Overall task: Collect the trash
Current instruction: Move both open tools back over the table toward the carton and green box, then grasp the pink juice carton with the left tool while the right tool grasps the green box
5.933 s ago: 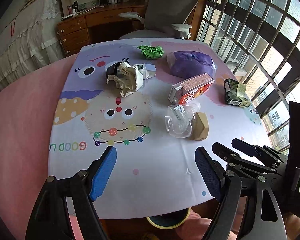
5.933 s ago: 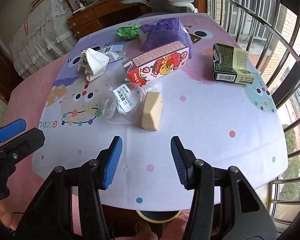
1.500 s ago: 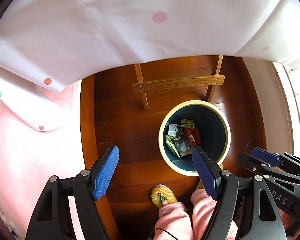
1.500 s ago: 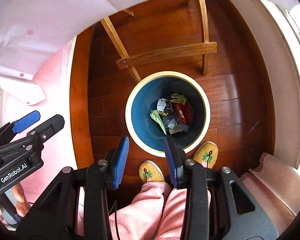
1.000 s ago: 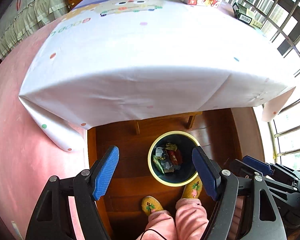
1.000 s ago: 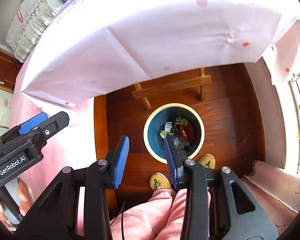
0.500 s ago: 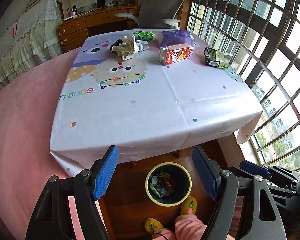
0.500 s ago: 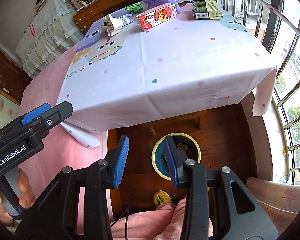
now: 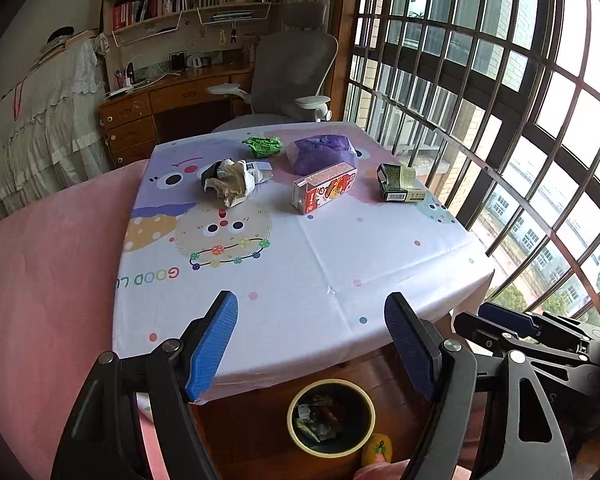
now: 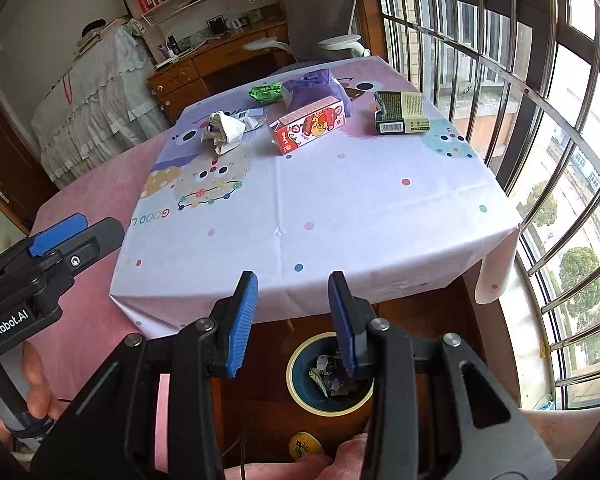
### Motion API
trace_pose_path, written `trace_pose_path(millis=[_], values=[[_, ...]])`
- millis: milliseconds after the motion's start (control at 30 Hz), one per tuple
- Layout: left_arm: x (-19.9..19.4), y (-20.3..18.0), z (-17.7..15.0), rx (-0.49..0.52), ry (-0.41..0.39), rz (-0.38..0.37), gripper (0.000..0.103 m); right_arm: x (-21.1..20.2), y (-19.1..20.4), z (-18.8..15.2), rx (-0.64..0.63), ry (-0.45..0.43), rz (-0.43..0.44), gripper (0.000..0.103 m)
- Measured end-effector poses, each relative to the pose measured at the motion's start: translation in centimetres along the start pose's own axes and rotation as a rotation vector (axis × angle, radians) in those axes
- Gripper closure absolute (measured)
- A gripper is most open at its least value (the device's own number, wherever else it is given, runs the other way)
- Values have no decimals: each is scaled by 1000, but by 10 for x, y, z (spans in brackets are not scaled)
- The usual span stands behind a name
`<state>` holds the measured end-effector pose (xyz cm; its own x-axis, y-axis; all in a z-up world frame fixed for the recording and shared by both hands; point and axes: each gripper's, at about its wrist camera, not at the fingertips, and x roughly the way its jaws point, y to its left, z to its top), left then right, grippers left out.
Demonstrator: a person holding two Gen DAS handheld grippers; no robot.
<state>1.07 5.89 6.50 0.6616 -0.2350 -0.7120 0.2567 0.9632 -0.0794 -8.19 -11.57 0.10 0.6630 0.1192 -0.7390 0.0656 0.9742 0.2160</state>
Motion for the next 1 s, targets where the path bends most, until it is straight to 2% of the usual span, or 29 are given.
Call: trace_pose_path(millis=[200,367,467,533,733,867,1000], values=[[12,-22,34,59,-36,-10,26,3,-22,46,-14,-54,-10,70],[50,-41,67,90,-8,11,25,29,-60,94,-9,-62,9,70],[93,-50,92,94,41,36,24,56,-92,126,-6,-47,21,67],[125,-55,111,90,75,83,24,77,-114,148,-10,-27,38,66],[222,-55,168,8,184,166,25,149,-177,219,-63,72,71,65],[287,-52,198,-11,265,205,25,198,-208,258,-149,143,76,59],[342,-49,209,-6,347,221,25,246,-225,288,-276,196,71,58]])
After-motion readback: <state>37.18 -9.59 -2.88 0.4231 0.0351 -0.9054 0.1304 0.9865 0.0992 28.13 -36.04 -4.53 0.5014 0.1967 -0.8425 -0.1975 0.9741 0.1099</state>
